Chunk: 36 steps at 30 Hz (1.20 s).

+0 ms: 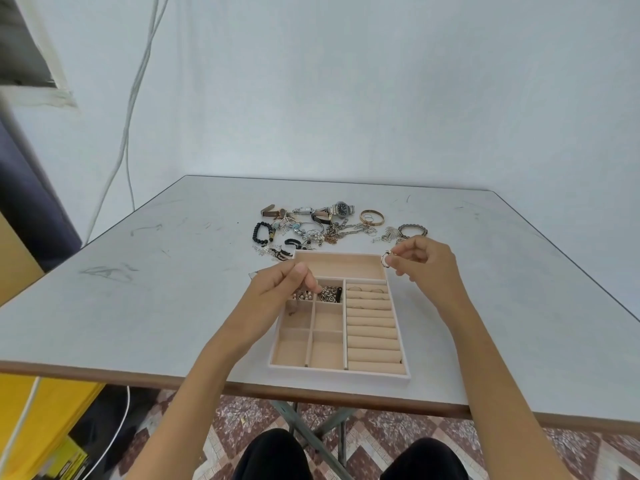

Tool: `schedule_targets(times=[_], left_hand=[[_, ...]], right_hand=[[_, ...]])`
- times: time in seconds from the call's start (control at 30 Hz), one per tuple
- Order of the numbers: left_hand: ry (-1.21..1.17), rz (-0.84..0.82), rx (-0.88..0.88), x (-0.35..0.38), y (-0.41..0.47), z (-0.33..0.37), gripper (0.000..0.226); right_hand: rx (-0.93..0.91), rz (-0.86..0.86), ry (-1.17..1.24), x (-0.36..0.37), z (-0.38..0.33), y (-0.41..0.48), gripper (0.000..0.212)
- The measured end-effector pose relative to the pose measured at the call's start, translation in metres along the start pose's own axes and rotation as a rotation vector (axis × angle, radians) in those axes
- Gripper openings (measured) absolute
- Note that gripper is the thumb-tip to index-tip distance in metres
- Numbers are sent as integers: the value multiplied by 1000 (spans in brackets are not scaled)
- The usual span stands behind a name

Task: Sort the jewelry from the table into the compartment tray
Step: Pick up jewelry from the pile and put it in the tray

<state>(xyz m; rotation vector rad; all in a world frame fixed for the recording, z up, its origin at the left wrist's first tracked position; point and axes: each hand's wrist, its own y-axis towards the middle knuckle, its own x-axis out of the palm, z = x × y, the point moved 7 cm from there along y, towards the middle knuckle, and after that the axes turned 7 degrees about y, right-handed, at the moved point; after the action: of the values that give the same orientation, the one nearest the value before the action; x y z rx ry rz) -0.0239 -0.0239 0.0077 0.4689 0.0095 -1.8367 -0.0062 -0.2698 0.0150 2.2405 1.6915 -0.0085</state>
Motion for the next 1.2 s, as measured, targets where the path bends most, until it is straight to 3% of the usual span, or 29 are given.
schedule_targets(times=[0.37,0.57,0.67,0.87,0.97,1.2], left_hand=[[410,-12,98,-20,-10,-7,20],[692,-7,149,-27,-8,-9,39],[784,-2,164,-27,-9,-6,35],[767,-46,212,-20,-9,3,10],[700,-71,219,-17,-10,7,9],[796,-54,193,-20,-7,1,9]], right_hand=[[1,-1,-7,0,2,1,16],[-9,-4,-28,1,2,1,16],[-9,-10,-30,1,2,1,16],[-16,-12,-60,2,4,2,18],[-21,-15,-71,2,4,2,18],[-34,-17,-111,4,4,2,18]])
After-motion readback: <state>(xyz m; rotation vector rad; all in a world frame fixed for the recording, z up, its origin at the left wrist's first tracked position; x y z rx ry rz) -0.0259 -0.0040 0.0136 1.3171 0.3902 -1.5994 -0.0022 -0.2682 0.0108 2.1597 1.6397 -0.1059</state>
